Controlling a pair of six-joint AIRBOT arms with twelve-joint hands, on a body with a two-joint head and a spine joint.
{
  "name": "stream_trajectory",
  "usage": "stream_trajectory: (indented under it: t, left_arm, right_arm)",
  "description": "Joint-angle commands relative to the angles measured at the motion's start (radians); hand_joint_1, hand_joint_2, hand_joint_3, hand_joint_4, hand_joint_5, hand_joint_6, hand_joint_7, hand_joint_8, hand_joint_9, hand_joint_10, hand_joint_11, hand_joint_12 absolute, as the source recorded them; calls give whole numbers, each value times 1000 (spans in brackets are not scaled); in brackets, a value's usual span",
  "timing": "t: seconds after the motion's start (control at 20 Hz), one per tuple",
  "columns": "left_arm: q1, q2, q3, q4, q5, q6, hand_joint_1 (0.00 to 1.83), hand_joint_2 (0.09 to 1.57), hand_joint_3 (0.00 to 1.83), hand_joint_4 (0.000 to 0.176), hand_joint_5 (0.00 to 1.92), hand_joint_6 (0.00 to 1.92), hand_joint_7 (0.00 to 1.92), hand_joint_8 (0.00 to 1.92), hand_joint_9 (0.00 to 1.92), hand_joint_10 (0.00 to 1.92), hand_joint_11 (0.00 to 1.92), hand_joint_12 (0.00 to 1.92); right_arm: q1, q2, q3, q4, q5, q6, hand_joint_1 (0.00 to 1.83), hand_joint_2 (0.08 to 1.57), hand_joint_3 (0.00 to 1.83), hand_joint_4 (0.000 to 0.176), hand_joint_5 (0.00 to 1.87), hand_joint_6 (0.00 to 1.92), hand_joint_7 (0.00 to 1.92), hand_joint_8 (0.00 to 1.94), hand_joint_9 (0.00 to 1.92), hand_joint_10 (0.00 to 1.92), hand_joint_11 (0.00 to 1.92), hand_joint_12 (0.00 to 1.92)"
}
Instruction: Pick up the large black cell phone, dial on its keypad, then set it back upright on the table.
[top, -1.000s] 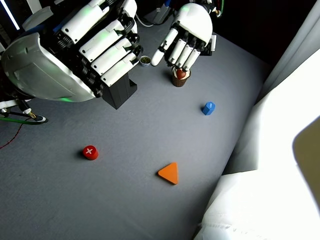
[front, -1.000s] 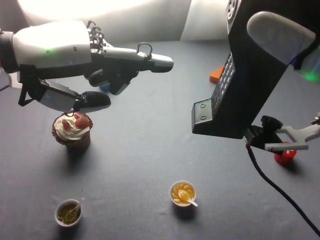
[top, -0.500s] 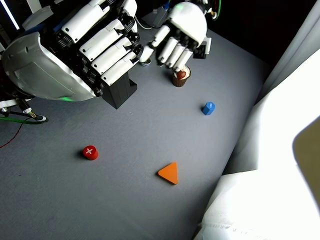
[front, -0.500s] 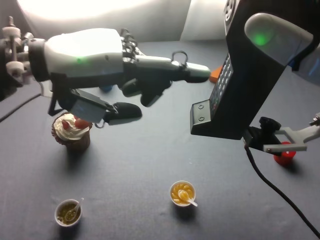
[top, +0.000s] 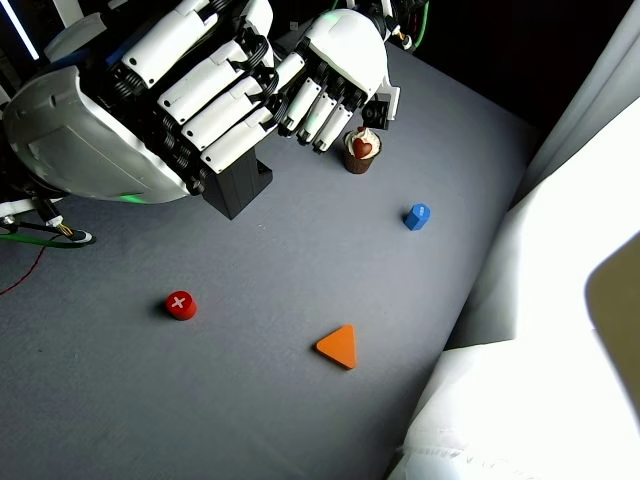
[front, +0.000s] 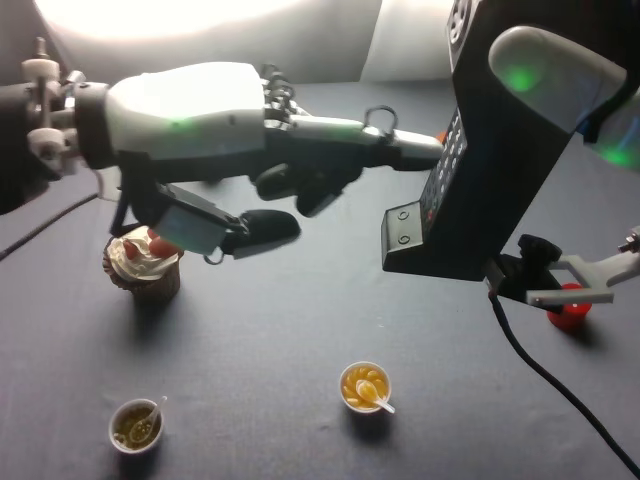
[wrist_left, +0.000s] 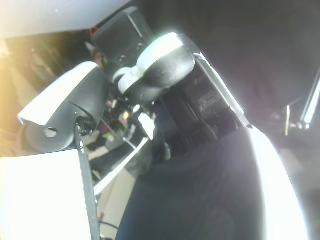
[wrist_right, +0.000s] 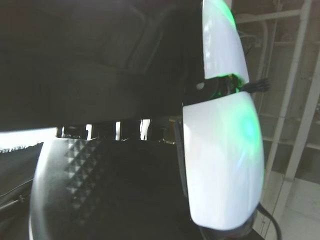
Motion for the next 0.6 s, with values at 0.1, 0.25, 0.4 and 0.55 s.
stream_trajectory:
  t: [0.1,0.25,0.4,0.55]
  left_arm:
    - [-5,42,24,-104,-108,-16,1322,956,693,130,114,0,688,1713,1054,1921,1139,1921]
    - [3,64,33,-92,-141,-41,1331,962,613,128,113,0,721,1623,1021,1921,1085,1921]
    - [10,99,21,-91,-151,-48,1314,1065,458,105,158,1,664,1647,900,1921,817,1921]
    - [12,116,13,-83,-177,-76,1307,1085,428,104,183,6,656,1652,863,1921,902,1921]
  right_arm:
    - [1,11,9,-38,137,18,1480,1148,0,0,918,919,876,1112,832,1298,675,1697]
    - [-21,11,33,-51,164,18,1367,1154,0,0,944,927,866,1172,797,1430,663,1461]
    - [-46,4,59,-51,197,18,1386,1150,2,0,942,900,864,1175,820,1396,658,1514]
    - [-67,-6,86,-52,212,19,1358,1182,0,0,877,1001,809,1264,767,1502,626,1499]
